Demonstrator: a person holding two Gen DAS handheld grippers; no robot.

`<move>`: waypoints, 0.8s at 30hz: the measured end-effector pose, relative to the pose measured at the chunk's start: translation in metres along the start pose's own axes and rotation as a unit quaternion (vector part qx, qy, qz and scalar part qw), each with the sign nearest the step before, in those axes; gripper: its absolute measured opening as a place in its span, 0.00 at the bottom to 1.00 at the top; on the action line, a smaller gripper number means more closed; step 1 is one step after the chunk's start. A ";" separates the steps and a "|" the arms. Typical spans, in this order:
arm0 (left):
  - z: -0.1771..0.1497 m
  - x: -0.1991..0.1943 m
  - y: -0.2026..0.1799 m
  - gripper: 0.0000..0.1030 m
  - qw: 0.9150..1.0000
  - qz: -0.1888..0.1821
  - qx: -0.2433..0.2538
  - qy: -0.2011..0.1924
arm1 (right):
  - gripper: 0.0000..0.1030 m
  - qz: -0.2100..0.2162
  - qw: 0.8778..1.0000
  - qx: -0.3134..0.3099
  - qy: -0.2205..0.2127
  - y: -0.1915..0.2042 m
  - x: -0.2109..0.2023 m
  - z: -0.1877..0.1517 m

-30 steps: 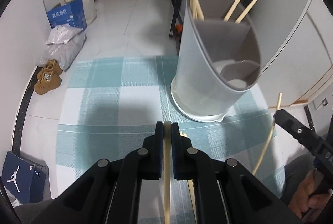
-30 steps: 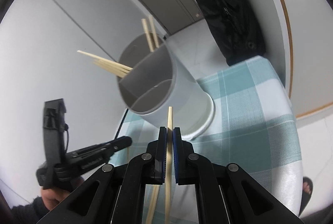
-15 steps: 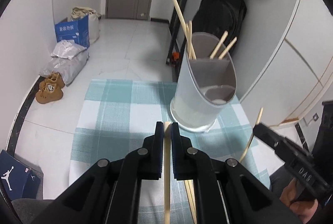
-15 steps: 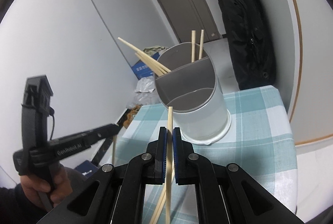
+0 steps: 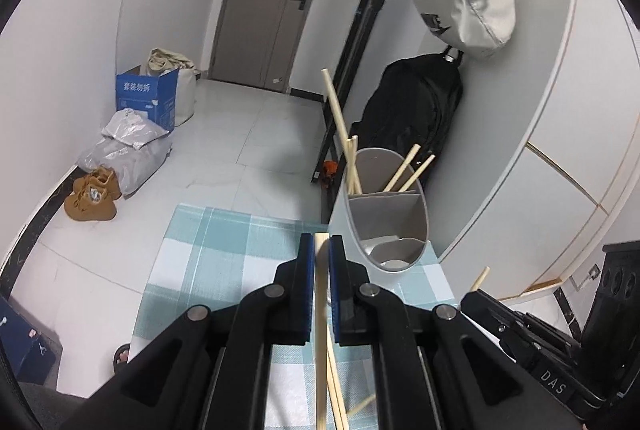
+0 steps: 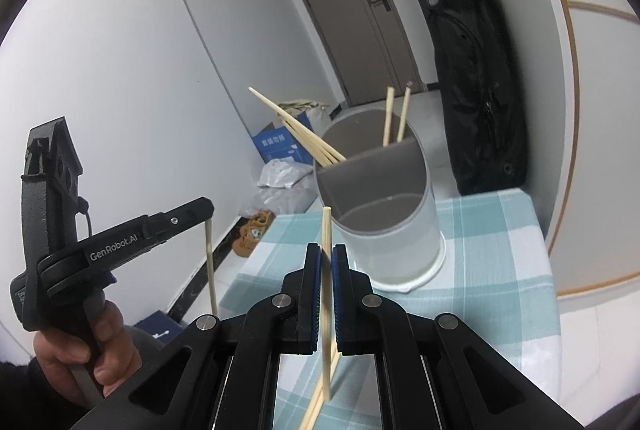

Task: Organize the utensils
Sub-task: 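Carry both held chopsticks up over the white utensil holder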

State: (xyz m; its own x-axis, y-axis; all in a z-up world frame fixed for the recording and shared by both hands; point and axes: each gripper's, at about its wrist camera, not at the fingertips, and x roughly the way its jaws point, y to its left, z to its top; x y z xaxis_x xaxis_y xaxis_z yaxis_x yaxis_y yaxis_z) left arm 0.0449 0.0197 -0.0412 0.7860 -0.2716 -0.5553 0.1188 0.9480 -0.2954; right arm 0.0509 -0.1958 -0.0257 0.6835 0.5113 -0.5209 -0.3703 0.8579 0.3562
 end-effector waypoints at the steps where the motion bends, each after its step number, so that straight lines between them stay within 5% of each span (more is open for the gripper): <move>1: 0.001 -0.001 -0.001 0.03 1.000 0.001 0.003 -0.005 | 0.04 -0.001 1.000 -0.002 -0.002 0.001 0.000 0.002; 13: 0.020 -0.005 -0.012 0.03 0.999 -0.002 0.004 -0.044 | 0.04 0.013 1.000 -0.006 -0.016 0.006 -0.005 0.015; 24: 0.067 0.002 -0.035 0.03 0.997 -0.005 0.002 -0.073 | 0.04 0.019 0.999 0.006 -0.040 -0.004 -0.016 0.062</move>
State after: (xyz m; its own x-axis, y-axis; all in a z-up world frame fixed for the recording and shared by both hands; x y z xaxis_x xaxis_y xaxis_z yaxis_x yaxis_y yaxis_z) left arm 0.0829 -0.0027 0.0198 0.8647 -0.2540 -0.4334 0.1289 0.9461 -0.2973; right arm 0.0805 -0.2107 0.0286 0.7177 0.5376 -0.4426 -0.3894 0.8368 0.3848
